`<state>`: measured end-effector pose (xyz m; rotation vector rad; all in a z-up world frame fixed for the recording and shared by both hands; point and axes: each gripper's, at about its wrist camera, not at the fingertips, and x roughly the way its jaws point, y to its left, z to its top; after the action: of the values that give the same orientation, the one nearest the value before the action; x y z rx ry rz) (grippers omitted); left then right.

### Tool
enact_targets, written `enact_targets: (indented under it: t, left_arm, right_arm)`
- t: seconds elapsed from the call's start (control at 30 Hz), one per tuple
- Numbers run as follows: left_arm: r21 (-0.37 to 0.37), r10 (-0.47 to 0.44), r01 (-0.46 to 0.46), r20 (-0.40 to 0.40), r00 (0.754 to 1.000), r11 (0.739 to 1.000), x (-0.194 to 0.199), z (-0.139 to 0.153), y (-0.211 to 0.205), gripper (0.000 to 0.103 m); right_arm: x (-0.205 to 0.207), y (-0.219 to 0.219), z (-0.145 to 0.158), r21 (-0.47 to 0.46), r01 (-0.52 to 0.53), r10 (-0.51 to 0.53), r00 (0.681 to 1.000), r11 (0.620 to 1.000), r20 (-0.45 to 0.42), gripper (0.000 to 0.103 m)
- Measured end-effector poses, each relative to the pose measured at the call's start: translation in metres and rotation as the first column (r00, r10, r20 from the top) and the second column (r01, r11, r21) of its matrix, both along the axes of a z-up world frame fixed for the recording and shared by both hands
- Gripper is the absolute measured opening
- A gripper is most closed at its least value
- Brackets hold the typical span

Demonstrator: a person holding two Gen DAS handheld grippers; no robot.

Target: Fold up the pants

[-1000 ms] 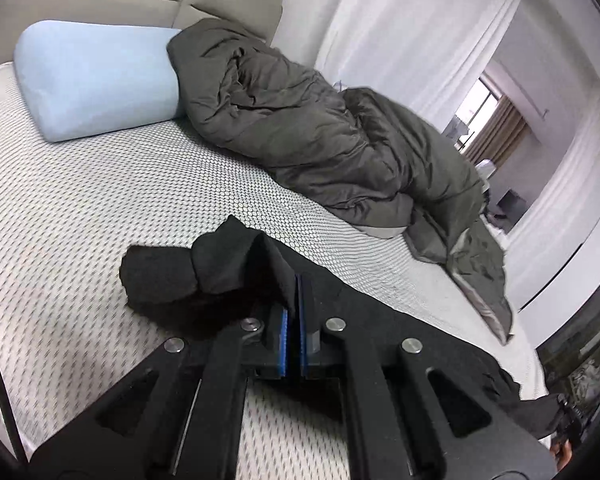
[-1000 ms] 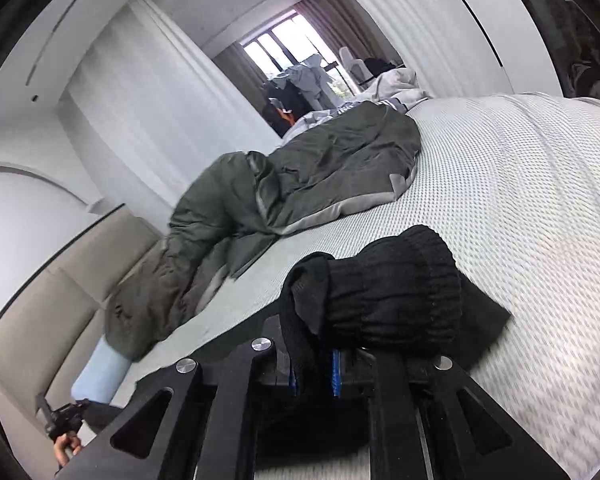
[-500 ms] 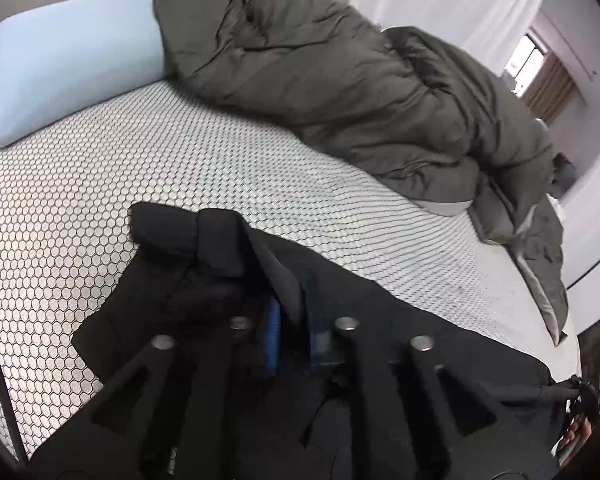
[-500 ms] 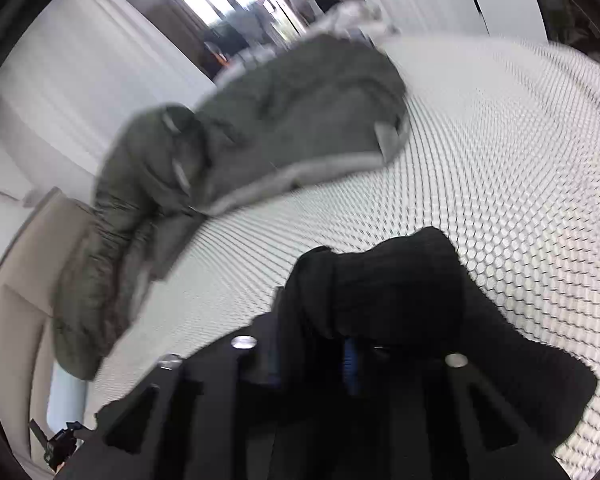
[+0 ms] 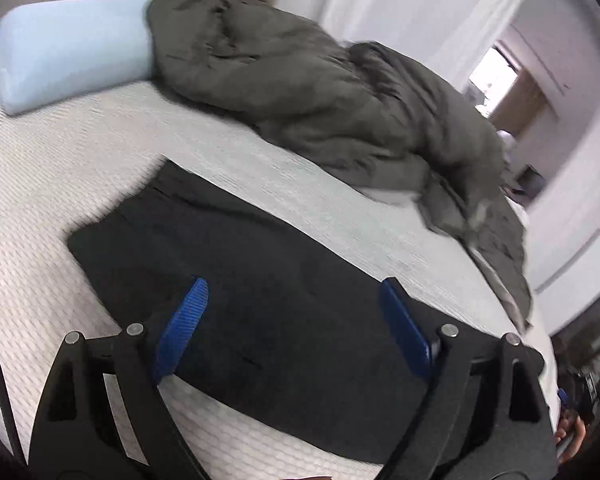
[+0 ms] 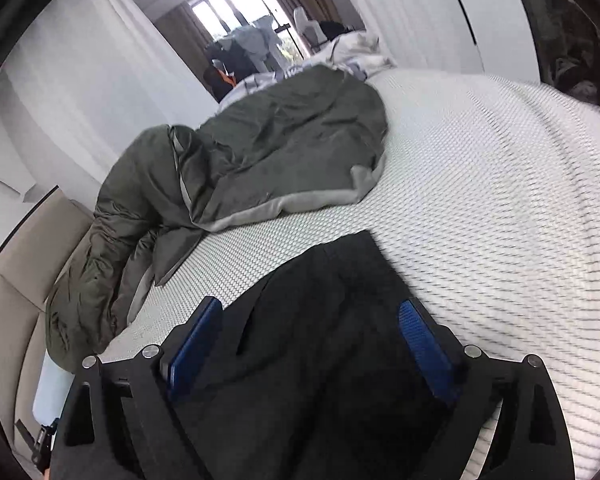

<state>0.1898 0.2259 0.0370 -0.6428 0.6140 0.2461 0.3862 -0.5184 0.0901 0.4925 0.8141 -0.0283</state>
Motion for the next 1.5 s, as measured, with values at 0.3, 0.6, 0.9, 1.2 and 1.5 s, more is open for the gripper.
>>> enact_targets:
  t: [0.3, 0.6, 0.9, 1.2, 1.5]
  left_arm:
    - [0.066, -0.314, 0.313, 0.002, 0.949, 0.947, 0.030, -0.017, -0.161, 0.085]
    - [0.086, -0.356, 0.361, -0.069, 0.932, 0.928, 0.046, -0.047, -0.213, 0.085]
    - [0.104, -0.317, 0.333, -0.144, 0.937, 0.937, 0.053, -0.064, -0.192, 0.085]
    - [0.227, -0.481, 0.506, -0.159, 0.862, 0.832, 0.037, -0.047, -0.248, 0.085]
    - [0.256, -0.514, 0.571, -0.257, 0.818, 0.780, 0.035, -0.070, -0.267, 0.086]
  right_arm:
    - [-0.078, -0.071, -0.076, 0.261, 0.197, -0.159, 0.974, 0.945, -0.159, 0.091]
    - [-0.062, -0.070, -0.065, 0.402, 0.045, -0.040, 0.999, 0.914, -0.019, 0.013]
    - [-0.096, -0.075, -0.063, -0.078, 0.010, -0.035, 0.947, 0.997, -0.319, 0.038]
    - [-0.083, -0.072, -0.008, -0.045, 0.036, -0.040, 0.995, 0.998, -0.090, 0.060]
    - [0.037, -0.043, -0.070, 0.030, -0.035, 0.038, 0.995, 0.999, -0.094, 0.080]
